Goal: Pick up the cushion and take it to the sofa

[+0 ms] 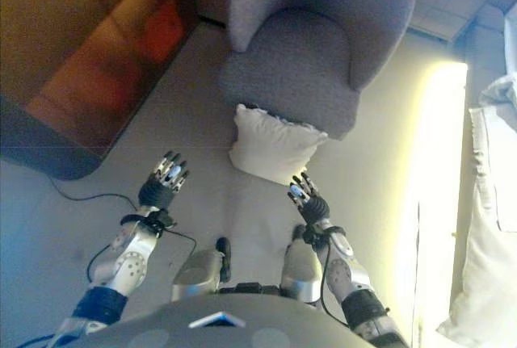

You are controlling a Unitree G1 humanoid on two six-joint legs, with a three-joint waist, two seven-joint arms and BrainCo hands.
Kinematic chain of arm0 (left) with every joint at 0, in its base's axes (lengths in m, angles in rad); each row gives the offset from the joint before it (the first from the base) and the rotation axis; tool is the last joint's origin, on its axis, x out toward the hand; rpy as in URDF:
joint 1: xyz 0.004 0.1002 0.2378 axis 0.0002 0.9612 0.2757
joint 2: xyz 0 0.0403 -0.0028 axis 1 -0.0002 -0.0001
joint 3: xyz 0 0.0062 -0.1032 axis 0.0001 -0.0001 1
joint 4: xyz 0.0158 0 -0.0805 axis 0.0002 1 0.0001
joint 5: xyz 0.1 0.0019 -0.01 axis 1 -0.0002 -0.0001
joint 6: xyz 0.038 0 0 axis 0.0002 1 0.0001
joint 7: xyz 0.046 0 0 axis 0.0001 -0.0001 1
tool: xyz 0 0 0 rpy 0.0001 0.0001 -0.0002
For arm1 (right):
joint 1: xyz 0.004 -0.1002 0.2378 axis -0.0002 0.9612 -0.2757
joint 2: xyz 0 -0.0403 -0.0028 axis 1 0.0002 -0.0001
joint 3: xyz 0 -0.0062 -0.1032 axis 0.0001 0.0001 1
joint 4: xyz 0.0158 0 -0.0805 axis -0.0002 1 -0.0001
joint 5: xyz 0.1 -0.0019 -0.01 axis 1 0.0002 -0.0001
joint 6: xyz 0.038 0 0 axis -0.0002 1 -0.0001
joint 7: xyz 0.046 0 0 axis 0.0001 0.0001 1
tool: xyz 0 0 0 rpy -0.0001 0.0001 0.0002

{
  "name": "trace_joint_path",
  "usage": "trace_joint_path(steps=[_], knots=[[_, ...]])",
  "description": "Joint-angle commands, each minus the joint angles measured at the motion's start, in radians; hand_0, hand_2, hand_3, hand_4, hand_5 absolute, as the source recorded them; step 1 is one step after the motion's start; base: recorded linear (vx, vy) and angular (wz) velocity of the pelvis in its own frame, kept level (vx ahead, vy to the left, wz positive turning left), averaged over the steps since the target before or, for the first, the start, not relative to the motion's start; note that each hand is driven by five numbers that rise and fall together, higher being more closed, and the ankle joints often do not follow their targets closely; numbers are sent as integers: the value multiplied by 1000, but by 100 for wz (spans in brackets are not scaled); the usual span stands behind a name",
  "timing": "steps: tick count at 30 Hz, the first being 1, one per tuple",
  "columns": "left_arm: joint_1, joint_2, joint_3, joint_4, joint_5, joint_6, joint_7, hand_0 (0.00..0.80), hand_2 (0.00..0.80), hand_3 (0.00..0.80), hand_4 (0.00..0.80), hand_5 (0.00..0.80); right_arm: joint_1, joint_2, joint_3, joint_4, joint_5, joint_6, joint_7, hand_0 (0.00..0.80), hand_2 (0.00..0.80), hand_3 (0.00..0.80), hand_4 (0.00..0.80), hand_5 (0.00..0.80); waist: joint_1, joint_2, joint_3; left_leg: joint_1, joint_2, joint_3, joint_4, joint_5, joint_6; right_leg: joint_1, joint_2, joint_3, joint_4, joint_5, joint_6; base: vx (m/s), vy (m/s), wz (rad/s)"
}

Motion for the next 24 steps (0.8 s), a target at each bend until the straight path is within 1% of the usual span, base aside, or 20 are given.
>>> trace_joint_path(steps=[1, 2, 3, 6, 7, 8, 9, 10, 11, 12, 13, 14, 15, 17, 18, 19, 20, 22, 23, 24], knots=[[62, 2, 24, -127, 3, -49, -37, 0, 0, 0, 0, 0, 8, -36, -11, -42, 39, -36, 13, 0, 0, 0, 0, 0, -3, 23, -42, 319, -64, -39, -30, -222, 10, -125, 69, -49, -190, 287, 28, 591, -65, 69], [68, -6, 24, -125, 7, -45, -37, 0, 0, 0, 0, 0, 14, -37, -13, -35, 41, -38, 14, 0, 0, 0, 0, 0, -7, 23, -50, 327, -67, -45, -28, -228, 16, -122, 71, -52, -184, 284, 20, 517, -66, 1], [75, -14, 24, -126, 8, -41, -39, 0, 0, 0, 0, 0, 20, -38, -15, -35, 37, -36, 11, 0, 0, 0, 0, 0, -12, 31, -59, 342, -60, -44, -21, -216, 9, -124, 74, -56, -162, 279, 13, 481, -59, 7], [108, -29, 23, -145, 22, -32, -45, 0, 0, 0, 0, 0, 40, -47, -14, -47, 25, -29, 17, 0, 0, 0, 0, 0, -33, 63, -103, 389, -9, -22, 12, -129, -40, -116, 89, -66, -86, 233, -28, 413, -72, -13], [112, -33, 23, -150, 20, -33, -26, 0, 0, 0, 0, 0, 38, -51, -11, -61, 21, -13, 13, 0, 0, 0, 0, 0, -48, 79, -124, 403, 37, 4, 60, -21, -83, -110, 106, -68, -39, 198, -57, 317, -106, -22], [110, -37, 23, -154, 14, -38, -17, 0, 0, 0, 0, 0, 37, -55, -8, -72, 22, -6, 14, 0, 0, 0, 0, 0, -56, 89, -135, 405, 66, 21, 102, 46, -111, -104, 121, -67, -24, 177, -75, 305, -136, -2], [104, -40, 25, -162, 5, -44, -10, 0, 0, 0, 0, 0, 36, -61, -4, -80, 19, -5, 19, 0, 0, 0, 0, 0, -61, 99, -141, 389, 100, 46, 199, 127, -147, -86, 145, -58, -19, 150, -102, 354, -215, 4], [93, -47, 24, -172, 0, -51, 2, 0, 0, 0, 0, 0, 31, -71, 3, -81, 14, -9, 27, 0, 0, 0, 0, 0, -59, 84, -147, 330, 110, 63, 371, 199, -170, -45, 154, -47, -31, 125, -136, 364, -244, 0], [84, -51, 22, -178, -4, -56, 12, 0, 0, 0, 0, 0, 23, -77, 8, -76, 8, -16, 33, 0, 0, 0, 0, 0, -56, 62, -150, 280, 107, 75, 466, 227, -174, -16, 146, -41, -42, 113, -154, 375, -258, -26], [72, -56, 17, -177, -10, -61, 20, 0, 0, 0, 0, 0, 12, -82, 12, -63, 7, -25, 36, 0, 0, 0, 0, 0, -47, 49, -148, 213, 122, 97, 583, 223, -173, 15, 147, -38, -50, 97, -171, 352, -188, -53], [55, -63, 6, -168, -14, -68, 29, 0, 0, 0, 0, 0, -5, -88, 18, -44, 12, -37, 40, 0, 0, 0, 0, 0, -29, 35, -138, 125, 157, 121, 676, 190, -161, 63, 148, -32, -51, 72, -185, 313, -108, -72], [43, -66, 0, -160, -15, -71, 32, 0, 0, 0, 0, 0, -16, -89, 22, -34, 19, -45, 43, 0, 0, 0, 0, 0, -17, 29, -131, 68, 174, 124, 695, 176, -151, 89, 148, -21, -52, 60, -188, 267, -13, -78], [35, -67, -3, -154, -16, -71, 28, 0, 0, 0, 0, 0, -23, -89, 24, -29, 26, -53, 45, 0, 0, 0, 0, 0, -6, 27, -122, 24, 190, 125, 682, 172, -142, 110, 152, -10, -51, 47, -190, 237, 85, -68], [25, -61, -1, -144, -29, -64, 12, 0, 0, 0, 0, 0, -29, -89, 23, -26, 28, -65, 40, 0, 0, 0, 0, 0, 14, 32, -104, -32, 233, 120, 527, 183, -126, 147, 164, 19, -42, 12, -186, 247, 169, -52], [23, -58, 2, -143, -35, -62, 5, 0, 0, 0, 0, 0, -27, -89, 18, -32, 30, -62, 35, 0, 0, 0, 0, 0, 15, 37, -103, -41, 252, 118, 409, 207, -123, 148, 166, 34, -38, 0, -179, 261, 279, -48], [22, -54, 3, -146, -38, -59, -4, 0, 0, 0, 0, 0, -17, -91, 9, -43, 36, -63, 31, 0, 0, 0, 0, 0, 21, 54, -95, -46, 279, 105, 255, 237, -130, 157, 174, 55, -35, -18, -164, 270, 333, -67], [20, -52, 3, -153, -37, -56, -9, 0, 0, 0, 0, 0, -9, -92, 3, -55, 42, -64, 28, 0, 0, 0, 0, 0, 29, 65, -88, -50, 295, 84, 147, 257, -140, 169, 175, 73, -37, -29, -147, 290, 332, -61], [24, -48, 3, -164, -39, -50, -19, 0, 0, 0, 0, 0, 11, -97, -9, -77, 55, -61, 31, 0, 0, 0, 0, 0, 42, 75, -79, -36, 307, 35, -2, 285, -164, 197, 164, 98, -35, -50, -117, 341, 290, -38], [28, -51, 2, -169, -40, -52, -16, 0, 0, 0, 0, 0, 20, -102, -14, -87, 53, -55, 39, 0, 0, 0, 0, 0, 53, 86, -78, -29, 318, -1, -96, 301, -181, 215, 156, 115, -28, -69, -101, 395, 276, -18], [30, -52, 0, -172, -42, -55, -11, 0, 0, 0, 0, 0, 22, -104, -14, -90, 51, -50, 43, 0, 0, 0, 0, 0, 59, 91, -76, -18, 322, -19, -138, 303, -189, 228, 147, 125, -21, -84, -92, 413, 258, -21]])
